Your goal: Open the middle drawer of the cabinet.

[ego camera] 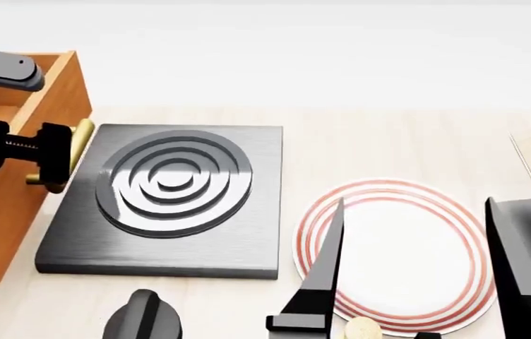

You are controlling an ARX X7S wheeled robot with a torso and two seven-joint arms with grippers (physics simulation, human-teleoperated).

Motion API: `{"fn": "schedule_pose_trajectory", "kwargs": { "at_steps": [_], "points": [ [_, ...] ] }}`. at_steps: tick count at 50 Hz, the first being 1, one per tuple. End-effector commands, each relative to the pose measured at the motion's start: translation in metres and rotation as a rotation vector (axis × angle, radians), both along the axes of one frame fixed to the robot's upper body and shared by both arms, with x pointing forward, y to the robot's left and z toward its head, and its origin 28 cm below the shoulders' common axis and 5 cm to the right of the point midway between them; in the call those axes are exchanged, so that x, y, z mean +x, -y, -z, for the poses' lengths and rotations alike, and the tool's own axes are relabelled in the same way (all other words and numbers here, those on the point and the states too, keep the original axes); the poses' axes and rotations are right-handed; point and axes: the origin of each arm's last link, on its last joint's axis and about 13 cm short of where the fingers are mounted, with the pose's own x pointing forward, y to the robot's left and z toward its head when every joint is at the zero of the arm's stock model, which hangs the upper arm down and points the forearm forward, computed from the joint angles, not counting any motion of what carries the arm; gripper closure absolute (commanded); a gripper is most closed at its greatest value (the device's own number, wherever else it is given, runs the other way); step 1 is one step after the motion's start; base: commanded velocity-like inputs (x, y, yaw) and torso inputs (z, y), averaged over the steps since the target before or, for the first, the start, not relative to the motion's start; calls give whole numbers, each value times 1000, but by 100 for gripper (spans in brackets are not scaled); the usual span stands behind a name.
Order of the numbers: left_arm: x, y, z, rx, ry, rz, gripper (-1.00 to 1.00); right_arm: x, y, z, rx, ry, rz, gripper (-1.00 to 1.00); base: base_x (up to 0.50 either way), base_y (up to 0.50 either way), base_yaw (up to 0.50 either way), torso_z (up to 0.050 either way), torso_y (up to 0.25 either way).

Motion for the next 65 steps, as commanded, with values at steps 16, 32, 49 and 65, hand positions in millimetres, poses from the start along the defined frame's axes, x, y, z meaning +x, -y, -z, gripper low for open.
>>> {"fn": "schedule_pose_trajectory", "kwargs": {
  "at_steps": [16, 32, 49, 65],
  "points": [
    [-9, 38, 17, -121, -75, 141, -100, 2, -2, -5, 11, 40, -27, -100, 0, 0, 0, -1, 0],
    [-11, 47, 17, -147, -77, 166, -100, 2, -2, -4, 10, 41, -27, -100, 0, 0, 0, 0, 0],
    [-15, 62, 17, -165, -78, 216, -100, 2, -2, -5, 8, 42, -27, -100, 0, 0, 0, -1, 0],
    [-18, 79, 20, -183, -79, 240, -100, 2, -3, -4, 6, 41, -30, -100, 0, 0, 0, -1, 0]
  ]
}}
